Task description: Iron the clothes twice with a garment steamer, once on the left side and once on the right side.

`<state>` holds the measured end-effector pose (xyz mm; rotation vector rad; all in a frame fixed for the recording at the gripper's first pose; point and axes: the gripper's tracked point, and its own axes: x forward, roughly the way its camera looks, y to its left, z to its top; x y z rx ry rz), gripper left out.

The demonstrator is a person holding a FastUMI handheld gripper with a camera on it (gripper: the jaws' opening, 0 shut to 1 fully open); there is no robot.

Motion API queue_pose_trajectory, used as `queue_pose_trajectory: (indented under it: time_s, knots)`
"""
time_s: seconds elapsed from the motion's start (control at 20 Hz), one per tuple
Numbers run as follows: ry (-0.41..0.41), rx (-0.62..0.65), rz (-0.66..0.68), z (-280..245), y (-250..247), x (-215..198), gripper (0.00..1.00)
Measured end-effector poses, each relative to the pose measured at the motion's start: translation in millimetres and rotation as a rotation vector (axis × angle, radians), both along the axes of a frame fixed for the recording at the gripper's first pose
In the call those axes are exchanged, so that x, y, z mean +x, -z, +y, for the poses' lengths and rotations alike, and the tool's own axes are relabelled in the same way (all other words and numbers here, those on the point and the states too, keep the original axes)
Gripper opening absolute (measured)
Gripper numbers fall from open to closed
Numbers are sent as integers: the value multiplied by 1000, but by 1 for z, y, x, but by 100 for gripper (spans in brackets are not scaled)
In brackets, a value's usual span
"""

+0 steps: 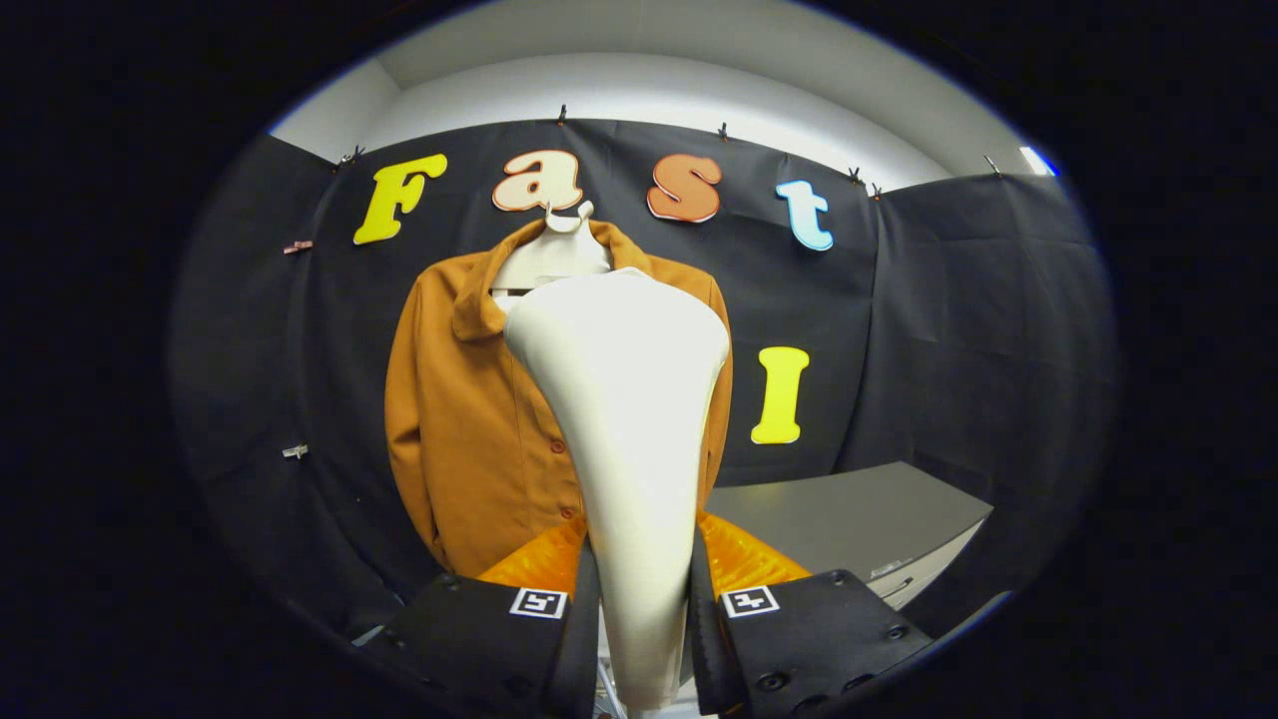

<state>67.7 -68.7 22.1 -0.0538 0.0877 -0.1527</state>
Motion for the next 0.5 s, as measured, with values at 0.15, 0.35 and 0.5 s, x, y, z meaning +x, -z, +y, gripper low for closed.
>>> queue_pose_trajectory:
  time_s: [0.15,0.35,0.5]
  knots:
    - [-10,0,-52,-2,-17,-4,41]
    - [-22,7,-103,-5,-31,-8,42]
    - [-23,11,-127,-10,-36,-10,41]
